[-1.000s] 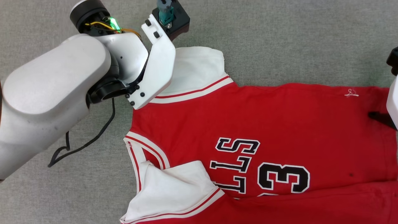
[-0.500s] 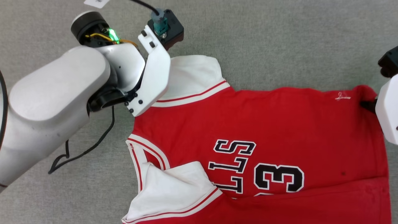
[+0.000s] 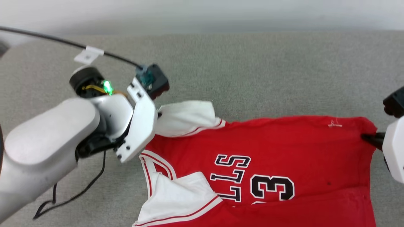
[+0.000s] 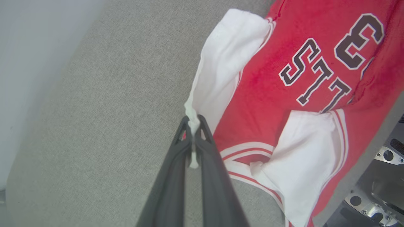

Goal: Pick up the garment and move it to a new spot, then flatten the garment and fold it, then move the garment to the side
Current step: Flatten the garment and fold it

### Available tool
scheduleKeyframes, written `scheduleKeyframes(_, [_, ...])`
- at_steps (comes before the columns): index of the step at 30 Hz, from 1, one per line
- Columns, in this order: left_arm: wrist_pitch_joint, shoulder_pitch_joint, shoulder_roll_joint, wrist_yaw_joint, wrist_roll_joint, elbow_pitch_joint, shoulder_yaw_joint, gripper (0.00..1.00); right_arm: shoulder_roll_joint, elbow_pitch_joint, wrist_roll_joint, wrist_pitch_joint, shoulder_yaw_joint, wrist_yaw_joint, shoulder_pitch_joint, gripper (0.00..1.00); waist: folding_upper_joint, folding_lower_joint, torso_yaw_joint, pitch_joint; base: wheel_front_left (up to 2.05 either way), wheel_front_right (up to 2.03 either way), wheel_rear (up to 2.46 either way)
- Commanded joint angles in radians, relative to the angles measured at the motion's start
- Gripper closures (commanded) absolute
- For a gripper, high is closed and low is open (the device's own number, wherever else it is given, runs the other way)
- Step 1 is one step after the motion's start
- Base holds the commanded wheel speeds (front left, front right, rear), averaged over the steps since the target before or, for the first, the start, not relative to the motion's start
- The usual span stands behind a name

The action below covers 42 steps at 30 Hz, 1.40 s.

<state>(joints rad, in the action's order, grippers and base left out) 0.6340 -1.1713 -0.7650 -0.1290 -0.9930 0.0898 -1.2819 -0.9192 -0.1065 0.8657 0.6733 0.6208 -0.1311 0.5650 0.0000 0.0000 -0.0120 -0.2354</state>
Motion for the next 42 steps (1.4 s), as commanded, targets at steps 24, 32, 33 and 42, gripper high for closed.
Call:
scheduleKeyframes(24, [0.007,0.495,-0.076,0.033,-0.001,-0.115,0.001,1.00,-0.016,-0.012,0.018,-0.093,0.016,0.001,-0.378,1.00,0.0000,0.0000,-0.022,0.097,0.00,0.00,0.00])
scheduleKeyframes(32, [-0.090,0.523,-0.052,0.027,0.014,-0.040,0.020,0.00,0.036,-0.065,0.020,-0.156,0.015,0.001,-0.368,0.00,0.0000,0.0000,-0.014,0.103,0.00,0.00,0.00])
scheduleKeyframes(33, [-0.118,0.524,-0.053,0.026,0.022,-0.044,0.028,0.00,0.030,-0.056,0.012,-0.173,0.009,0.001,-0.368,0.00,0.0000,0.0000,-0.013,0.111,0.00,0.00,0.00])
scheduleKeyframes(42, [-0.449,0.557,-0.056,0.182,0.165,-0.071,0.127,0.00,0.005,0.021,0.020,-0.320,-0.140,0.001,-0.417,0.00,0.0000,0.0000,-0.009,0.163,0.00,0.00,0.00])
